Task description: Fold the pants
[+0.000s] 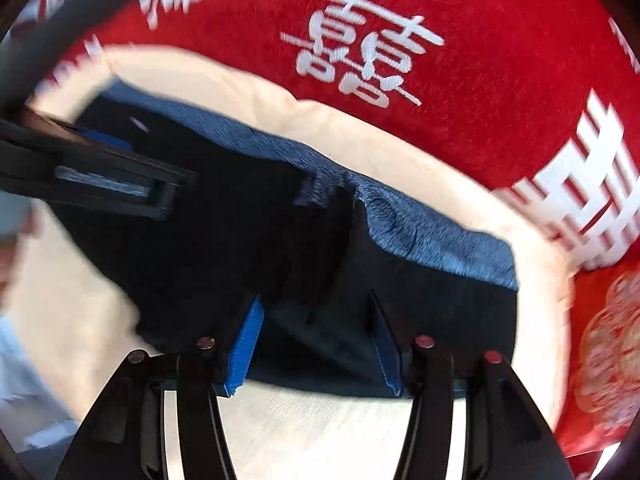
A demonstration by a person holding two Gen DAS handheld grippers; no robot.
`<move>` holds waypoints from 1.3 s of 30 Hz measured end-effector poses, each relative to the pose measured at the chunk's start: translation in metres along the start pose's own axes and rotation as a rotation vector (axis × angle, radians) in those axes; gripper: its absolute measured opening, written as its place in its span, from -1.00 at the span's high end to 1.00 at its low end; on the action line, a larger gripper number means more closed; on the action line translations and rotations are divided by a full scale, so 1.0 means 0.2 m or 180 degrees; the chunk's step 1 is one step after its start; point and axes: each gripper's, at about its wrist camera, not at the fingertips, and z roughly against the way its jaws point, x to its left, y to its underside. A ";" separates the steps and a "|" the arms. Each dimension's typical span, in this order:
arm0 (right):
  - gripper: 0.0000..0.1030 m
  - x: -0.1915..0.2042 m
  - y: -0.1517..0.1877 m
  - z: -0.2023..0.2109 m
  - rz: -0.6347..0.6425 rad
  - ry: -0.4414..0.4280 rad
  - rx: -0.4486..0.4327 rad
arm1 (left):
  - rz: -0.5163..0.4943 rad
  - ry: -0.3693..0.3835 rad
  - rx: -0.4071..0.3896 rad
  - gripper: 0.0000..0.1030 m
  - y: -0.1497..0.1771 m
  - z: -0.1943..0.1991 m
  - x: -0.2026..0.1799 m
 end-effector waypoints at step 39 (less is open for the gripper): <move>0.27 -1.10 -0.11 -0.41 -0.1769 -0.1010 0.0156 | -0.0269 0.0041 0.0327 -0.55 0.05 -0.23 -0.65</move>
